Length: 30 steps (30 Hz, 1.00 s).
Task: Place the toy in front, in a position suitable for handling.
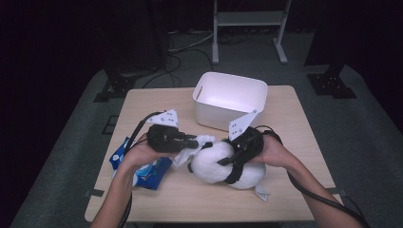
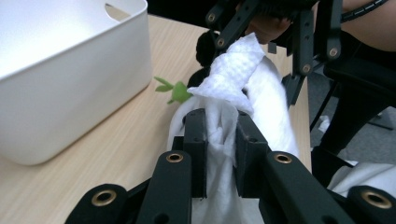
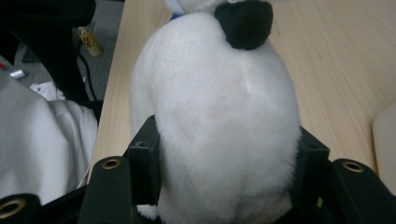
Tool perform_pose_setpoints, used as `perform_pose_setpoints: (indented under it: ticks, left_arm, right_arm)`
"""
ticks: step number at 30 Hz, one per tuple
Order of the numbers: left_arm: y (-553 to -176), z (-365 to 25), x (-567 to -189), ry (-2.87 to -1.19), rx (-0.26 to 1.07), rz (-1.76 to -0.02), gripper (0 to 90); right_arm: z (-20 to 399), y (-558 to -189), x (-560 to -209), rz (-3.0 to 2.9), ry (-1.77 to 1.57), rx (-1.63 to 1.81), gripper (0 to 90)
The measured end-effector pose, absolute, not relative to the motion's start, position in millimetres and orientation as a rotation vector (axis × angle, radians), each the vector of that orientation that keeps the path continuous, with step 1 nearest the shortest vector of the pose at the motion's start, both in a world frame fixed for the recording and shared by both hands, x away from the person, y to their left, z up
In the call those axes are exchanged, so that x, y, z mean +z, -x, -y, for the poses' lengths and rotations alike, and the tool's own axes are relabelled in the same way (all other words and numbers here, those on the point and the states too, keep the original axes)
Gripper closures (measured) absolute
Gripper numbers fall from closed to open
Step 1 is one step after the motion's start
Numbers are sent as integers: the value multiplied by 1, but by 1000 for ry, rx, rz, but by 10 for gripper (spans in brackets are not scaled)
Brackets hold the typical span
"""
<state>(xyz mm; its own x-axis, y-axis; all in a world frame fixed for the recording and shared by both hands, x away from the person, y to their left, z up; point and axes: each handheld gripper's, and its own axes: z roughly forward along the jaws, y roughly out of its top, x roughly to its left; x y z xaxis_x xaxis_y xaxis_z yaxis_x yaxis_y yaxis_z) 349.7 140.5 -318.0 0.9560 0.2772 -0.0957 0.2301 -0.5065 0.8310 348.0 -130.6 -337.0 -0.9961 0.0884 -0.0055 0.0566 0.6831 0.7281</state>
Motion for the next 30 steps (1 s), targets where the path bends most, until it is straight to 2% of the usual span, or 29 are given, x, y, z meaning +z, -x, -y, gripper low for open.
perform_pose_setpoints:
  ticks: [2,4,11,20,21,26,30]
  left_arm:
    - [-352,-139,-322,-2110,34,-354,780]
    - [-355,-130,-331,-2107,-18,-352,789]
    - [-357,-120,-342,-2118,-63,-351,793]
    - [-357,-115,-354,-2128,-87,-350,801]
    - [-357,-115,-356,-2129,-91,-355,802]
    - [-357,-117,-358,-2117,-98,-350,801]
    - [-353,-119,-350,-2128,-65,-343,799]
  right_arm:
    - [134,-349,-338,-2841,-133,1250,397]
    - [138,-349,-341,-2855,-158,1266,345]
    - [130,-351,-340,-2982,-213,1065,152]
    - [108,-351,-336,-3075,-185,772,106]
    - [105,-351,-336,-3079,-177,748,117]
    - [97,-351,-346,-3065,-149,702,332]
    - [95,-349,-348,-3015,-98,731,409]
